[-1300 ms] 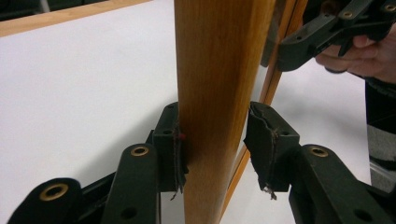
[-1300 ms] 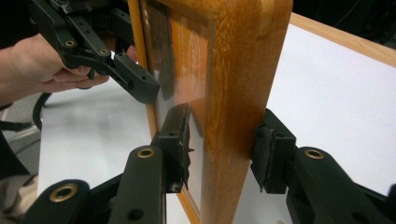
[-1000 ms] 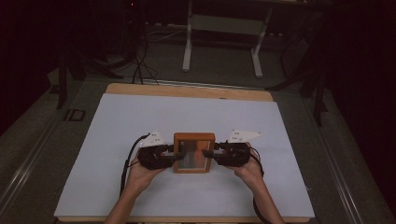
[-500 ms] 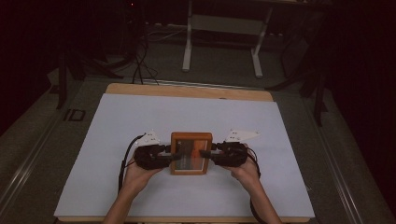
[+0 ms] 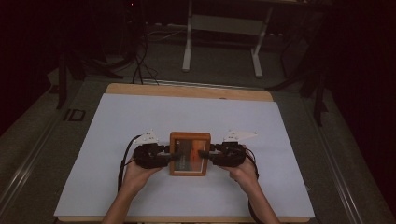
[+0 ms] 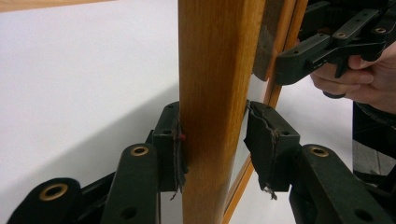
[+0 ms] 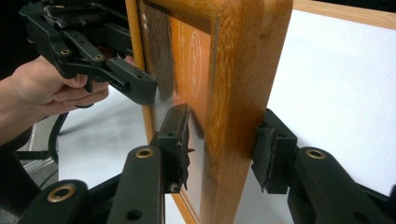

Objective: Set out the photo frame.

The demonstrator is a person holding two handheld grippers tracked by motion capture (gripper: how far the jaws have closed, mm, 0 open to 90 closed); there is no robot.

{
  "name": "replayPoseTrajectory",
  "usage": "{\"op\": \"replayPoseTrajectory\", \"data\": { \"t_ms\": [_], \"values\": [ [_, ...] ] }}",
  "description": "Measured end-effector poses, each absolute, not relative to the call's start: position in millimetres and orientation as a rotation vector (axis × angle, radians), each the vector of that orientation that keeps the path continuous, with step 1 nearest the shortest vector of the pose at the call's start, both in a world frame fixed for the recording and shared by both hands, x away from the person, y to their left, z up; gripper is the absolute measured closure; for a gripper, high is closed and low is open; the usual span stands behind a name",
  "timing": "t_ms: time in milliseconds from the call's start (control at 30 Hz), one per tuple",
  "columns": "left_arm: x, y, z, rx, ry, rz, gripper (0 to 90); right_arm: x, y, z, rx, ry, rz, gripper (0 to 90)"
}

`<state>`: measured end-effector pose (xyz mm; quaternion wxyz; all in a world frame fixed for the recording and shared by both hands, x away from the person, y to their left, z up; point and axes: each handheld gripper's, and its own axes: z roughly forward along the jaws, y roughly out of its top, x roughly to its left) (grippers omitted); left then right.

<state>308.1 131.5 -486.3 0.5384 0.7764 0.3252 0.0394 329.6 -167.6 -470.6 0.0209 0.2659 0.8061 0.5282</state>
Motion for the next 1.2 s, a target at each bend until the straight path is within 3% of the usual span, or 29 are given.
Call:
{"op": "replayPoseTrajectory", "data": {
  "t_ms": [1200],
  "values": [
    [317.5, 119.8, -498.7, 1.827, 0.804, 0.066, 57.5, 336.2, -179.7, -482.4, 0.897, 2.489, 1.656, 60.6]
  ]
}}
